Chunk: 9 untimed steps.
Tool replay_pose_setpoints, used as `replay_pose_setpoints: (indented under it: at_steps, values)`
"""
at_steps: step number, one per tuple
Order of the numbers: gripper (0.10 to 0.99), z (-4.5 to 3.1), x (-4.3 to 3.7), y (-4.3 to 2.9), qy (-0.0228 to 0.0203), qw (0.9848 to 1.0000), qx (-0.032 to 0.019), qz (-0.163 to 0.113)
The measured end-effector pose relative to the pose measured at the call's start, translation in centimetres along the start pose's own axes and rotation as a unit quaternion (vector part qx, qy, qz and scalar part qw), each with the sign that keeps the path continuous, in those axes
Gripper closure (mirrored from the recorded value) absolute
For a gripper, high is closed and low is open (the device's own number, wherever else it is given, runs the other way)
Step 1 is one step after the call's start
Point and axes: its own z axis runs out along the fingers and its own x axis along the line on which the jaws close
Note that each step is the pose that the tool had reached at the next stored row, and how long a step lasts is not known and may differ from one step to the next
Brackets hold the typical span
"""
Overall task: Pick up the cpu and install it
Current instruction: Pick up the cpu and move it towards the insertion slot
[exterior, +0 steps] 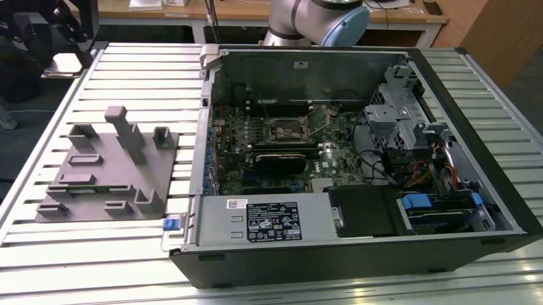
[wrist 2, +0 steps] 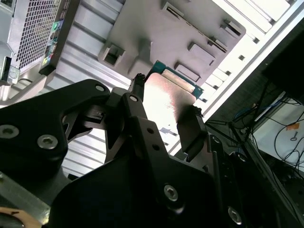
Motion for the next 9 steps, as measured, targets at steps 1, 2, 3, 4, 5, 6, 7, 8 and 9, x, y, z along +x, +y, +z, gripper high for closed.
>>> replay_pose_setpoints:
  at_steps: [1,2,3,4,5,6,7,8,9]
  values:
    - [0.557,0.0,-0.1,0.0,0.0,1.0,0.0,0.0]
    - [0.557,0.0,-0.2,0.0,0.0,1.0,0.0,0.0]
    - [0.557,-0.01,-0.32,-0.01,0.0,1.0,0.0,0.0]
    - [0.557,-0.01,-0.44,-0.01,0.0,1.0,0.0,0.0]
    - [0.557,-0.01,-0.57,-0.01,0.0,1.0,0.0,0.0]
    - [0.557,-0.02,-0.68,-0.01,0.0,1.0,0.0001,0.0]
    - [0.557,-0.02,-0.81,-0.01,0.0,1.0,0.0001,0.0]
    - [0.557,-0.02,-0.93,-0.02,0.0,1.0,0.0,0.0]
    - [0.557,-0.02,-1.05,-0.02,0.0,1.0,0.0,0.0]
